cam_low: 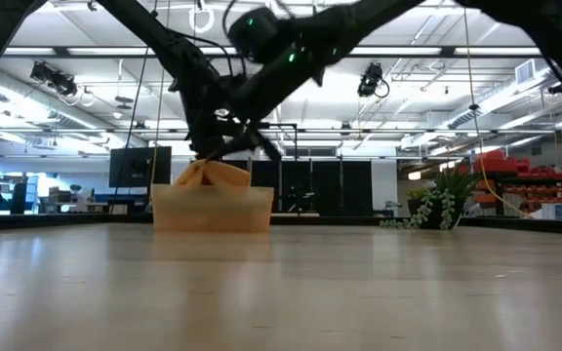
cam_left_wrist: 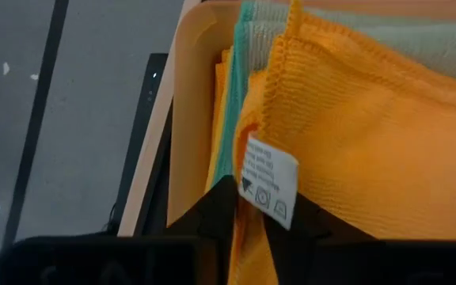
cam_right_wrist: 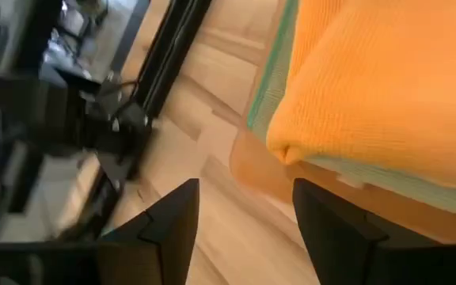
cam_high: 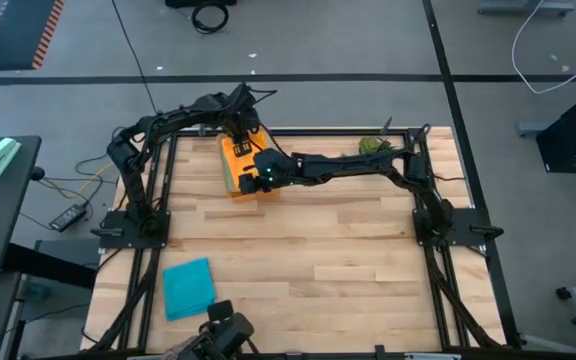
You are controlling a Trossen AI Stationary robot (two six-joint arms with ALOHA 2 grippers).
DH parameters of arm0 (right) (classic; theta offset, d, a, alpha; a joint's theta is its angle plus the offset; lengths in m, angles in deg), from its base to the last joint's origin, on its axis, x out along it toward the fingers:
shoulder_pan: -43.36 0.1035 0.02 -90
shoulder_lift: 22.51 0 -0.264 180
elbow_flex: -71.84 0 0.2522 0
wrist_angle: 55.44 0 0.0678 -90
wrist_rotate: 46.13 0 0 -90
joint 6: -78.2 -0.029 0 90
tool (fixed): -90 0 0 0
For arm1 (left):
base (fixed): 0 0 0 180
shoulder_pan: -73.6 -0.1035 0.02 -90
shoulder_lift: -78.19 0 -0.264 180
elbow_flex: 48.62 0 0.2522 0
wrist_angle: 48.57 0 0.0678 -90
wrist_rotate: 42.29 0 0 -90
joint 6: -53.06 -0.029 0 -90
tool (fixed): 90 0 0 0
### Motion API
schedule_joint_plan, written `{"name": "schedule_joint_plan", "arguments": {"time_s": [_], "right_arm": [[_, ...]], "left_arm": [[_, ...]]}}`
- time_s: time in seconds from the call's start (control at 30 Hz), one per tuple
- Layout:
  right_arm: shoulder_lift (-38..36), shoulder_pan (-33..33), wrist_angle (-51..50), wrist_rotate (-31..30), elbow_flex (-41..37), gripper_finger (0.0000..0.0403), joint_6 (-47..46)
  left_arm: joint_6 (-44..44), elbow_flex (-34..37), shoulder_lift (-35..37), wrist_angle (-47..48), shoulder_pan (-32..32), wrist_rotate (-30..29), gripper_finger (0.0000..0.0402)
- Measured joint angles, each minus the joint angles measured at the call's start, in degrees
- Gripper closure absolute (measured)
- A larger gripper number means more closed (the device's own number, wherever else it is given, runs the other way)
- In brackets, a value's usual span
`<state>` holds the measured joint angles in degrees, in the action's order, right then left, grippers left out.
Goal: Fold microfiber towels
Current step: Put the orange microfiber cloth into the orange bin
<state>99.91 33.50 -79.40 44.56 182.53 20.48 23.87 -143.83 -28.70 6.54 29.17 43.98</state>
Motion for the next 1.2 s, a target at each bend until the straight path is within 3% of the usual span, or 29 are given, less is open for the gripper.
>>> {"name": "schedule_joint_plan", "arguments": {"time_s": [0.27,0.43,0.57,0.77,0.93,1.1,1.2], "right_arm": [[-12.70,-0.75,-20.38,-9.61,0.00,0.0191,14.61],[-15.35,-5.51,-24.18,-5.01,0.03,0.0193,21.93],[-15.34,-7.12,-25.32,-3.22,0.00,0.0194,33.37],[-15.07,-7.37,-27.81,-5.18,-0.07,0.0193,38.83],[-15.07,-6.23,-26.92,-10.09,-0.07,0.0194,44.27],[-15.07,-3.88,-18.88,-13.47,-5.21,0.0194,54.92],[-15.02,-0.85,-7.36,-12.87,-12.72,0.0194,61.86]], "left_arm": [[2.12,-4.09,1.36,6.68,0.24,-2.52,0.0247],[7.25,-8.25,4.51,14.52,-0.42,-2.24,0.0202],[12.76,-6.24,9.63,17.99,-0.22,6.09,0.0182],[16.86,6.24,22.55,14.31,4.68,8.22,0.0191],[19.93,25.06,35.63,-4.25,14.16,7.41,0.0210],[20.89,43.11,42.08,-26.52,23.22,-1.99,0.0222],[17.98,48.01,42.17,-31.37,26.99,-9.66,0.0222]]}}
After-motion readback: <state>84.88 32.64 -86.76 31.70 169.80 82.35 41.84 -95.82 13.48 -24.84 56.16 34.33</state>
